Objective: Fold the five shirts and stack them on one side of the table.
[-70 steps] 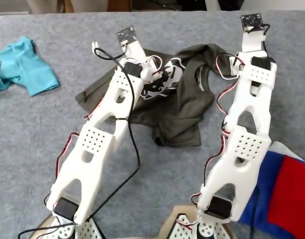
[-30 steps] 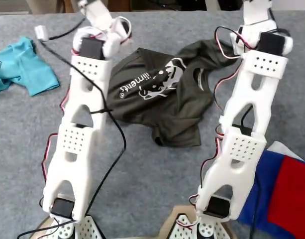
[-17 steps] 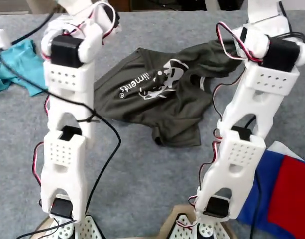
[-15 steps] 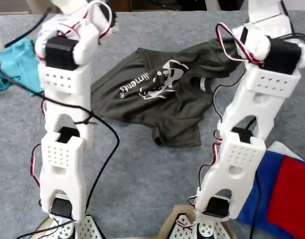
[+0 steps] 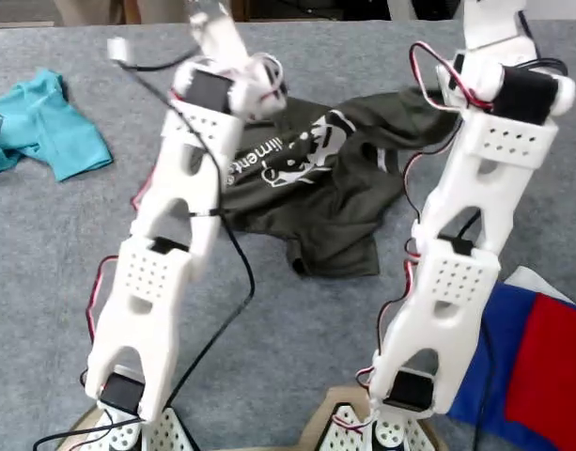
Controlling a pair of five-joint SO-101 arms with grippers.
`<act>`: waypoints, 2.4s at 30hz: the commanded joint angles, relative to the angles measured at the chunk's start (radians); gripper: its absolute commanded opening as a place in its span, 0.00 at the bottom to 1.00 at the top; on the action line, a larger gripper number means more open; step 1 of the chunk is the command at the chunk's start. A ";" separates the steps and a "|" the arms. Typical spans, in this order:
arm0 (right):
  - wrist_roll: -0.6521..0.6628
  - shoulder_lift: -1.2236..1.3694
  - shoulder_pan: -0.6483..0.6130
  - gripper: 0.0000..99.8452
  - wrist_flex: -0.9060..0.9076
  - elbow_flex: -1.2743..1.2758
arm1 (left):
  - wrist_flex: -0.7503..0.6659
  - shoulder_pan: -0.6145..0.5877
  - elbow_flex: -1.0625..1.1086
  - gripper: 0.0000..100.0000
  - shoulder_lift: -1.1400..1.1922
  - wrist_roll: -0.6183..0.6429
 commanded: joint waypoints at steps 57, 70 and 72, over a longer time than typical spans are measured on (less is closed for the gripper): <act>0.000 0.288 0.028 0.00 -0.183 -0.042 | -0.348 0.075 0.078 0.08 0.269 0.235; 0.000 0.289 0.028 0.00 -0.189 -0.042 | -0.419 0.071 0.068 0.02 0.268 0.227; 0.000 0.291 0.028 0.00 -0.189 -0.042 | -0.419 0.071 0.068 0.02 0.266 0.227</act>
